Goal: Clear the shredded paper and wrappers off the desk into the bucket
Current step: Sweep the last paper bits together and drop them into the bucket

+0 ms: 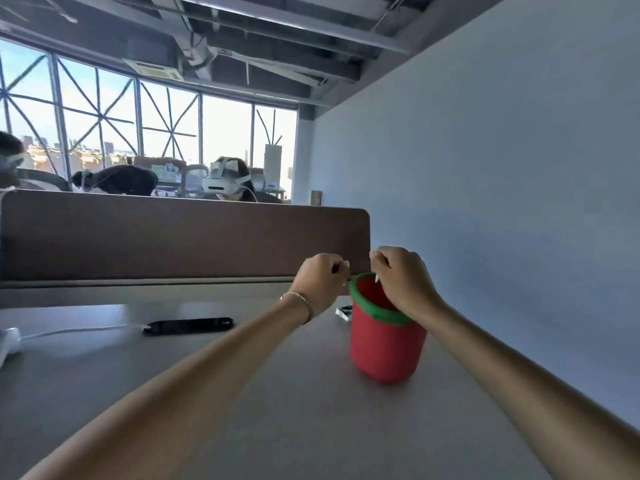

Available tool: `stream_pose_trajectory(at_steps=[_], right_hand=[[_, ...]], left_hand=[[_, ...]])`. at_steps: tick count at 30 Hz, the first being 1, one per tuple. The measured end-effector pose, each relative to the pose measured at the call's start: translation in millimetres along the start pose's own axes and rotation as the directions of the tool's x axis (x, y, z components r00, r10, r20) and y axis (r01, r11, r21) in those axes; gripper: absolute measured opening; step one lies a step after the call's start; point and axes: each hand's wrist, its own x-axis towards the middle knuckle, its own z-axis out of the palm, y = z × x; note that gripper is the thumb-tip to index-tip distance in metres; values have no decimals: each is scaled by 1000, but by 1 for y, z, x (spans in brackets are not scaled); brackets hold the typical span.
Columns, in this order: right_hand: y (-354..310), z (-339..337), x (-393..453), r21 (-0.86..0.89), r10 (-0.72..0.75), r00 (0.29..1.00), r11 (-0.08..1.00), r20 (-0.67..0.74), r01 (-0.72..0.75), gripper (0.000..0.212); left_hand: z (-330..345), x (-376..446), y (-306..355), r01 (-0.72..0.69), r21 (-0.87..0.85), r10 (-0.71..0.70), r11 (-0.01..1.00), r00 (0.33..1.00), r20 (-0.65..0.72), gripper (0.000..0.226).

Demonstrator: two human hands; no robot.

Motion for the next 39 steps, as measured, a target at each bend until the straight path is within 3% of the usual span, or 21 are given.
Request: stream_pose_trajectory(at_steps=[4,9,19,23,28,35,37,39], right_hand=[[61,-15,32,-102,141,988,986,69,-134,45],[108,-8,50,-183,206,950,969,236,-164,45],[133,-3,54,-228,212,919,964,332,-139,14],[133,-7,50,-217,207,908,967,365,-133,28],[130,-8,46,-257,181,917,962,356,-90,29],[122,-8,41,-313,195,921,946,337,-86,20],[116,-8,39,-347,168,937,936,308,-54,16],[108,-8,37,-360,121,954,933,275,-15,18]], left_hand=[[35,49,12,-8,14,7,1000,995,97,43],[60,89,8,-60,140,28,988,975,222,38],[88,113,-7,-175,366,11,914,913,409,40],[94,115,-8,-228,428,11,874,892,452,30],[98,111,-3,-282,492,14,824,877,481,13],[94,104,1,-351,560,37,750,868,495,13],[91,102,4,-346,564,47,750,878,476,21],[86,97,7,-315,550,49,773,895,444,11]])
